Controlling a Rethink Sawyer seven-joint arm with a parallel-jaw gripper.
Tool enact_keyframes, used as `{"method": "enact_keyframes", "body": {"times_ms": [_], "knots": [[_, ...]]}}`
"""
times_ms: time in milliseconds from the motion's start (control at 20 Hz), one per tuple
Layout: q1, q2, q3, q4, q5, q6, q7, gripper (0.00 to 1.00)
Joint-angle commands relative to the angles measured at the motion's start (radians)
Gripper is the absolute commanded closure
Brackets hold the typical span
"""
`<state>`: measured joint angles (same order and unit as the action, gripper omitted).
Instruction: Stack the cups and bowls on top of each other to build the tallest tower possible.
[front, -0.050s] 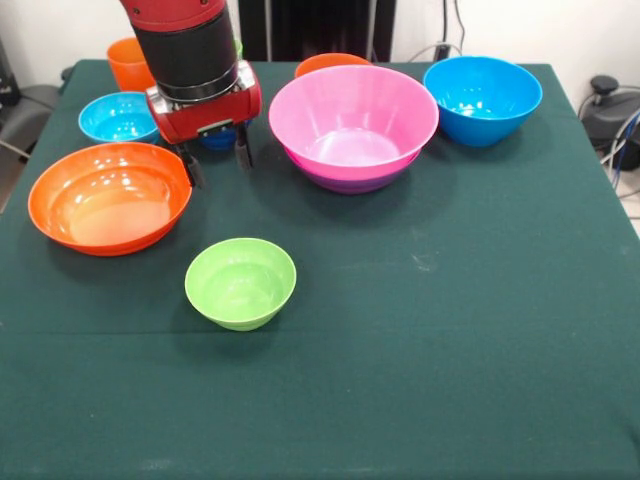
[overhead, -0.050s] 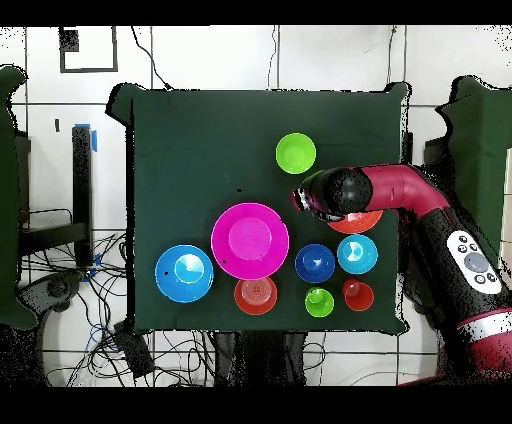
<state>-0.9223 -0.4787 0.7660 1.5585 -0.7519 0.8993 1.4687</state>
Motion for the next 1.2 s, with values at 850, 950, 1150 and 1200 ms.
{"method": "enact_keyframes", "body": {"times_ms": [850, 950, 1150, 1200], "knots": [[-0.032, 0.042, 0.007, 0.006, 0.035, 0.138, -0.307, 0.00], [-0.035, 0.043, 0.008, 0.005, 0.034, 0.136, -0.310, 0.00], [-0.033, 0.047, 0.016, -0.011, -0.012, 0.088, -0.342, 0.00], [-0.032, 0.051, 0.016, -0.016, -0.020, 0.082, -0.349, 0.00]]}}
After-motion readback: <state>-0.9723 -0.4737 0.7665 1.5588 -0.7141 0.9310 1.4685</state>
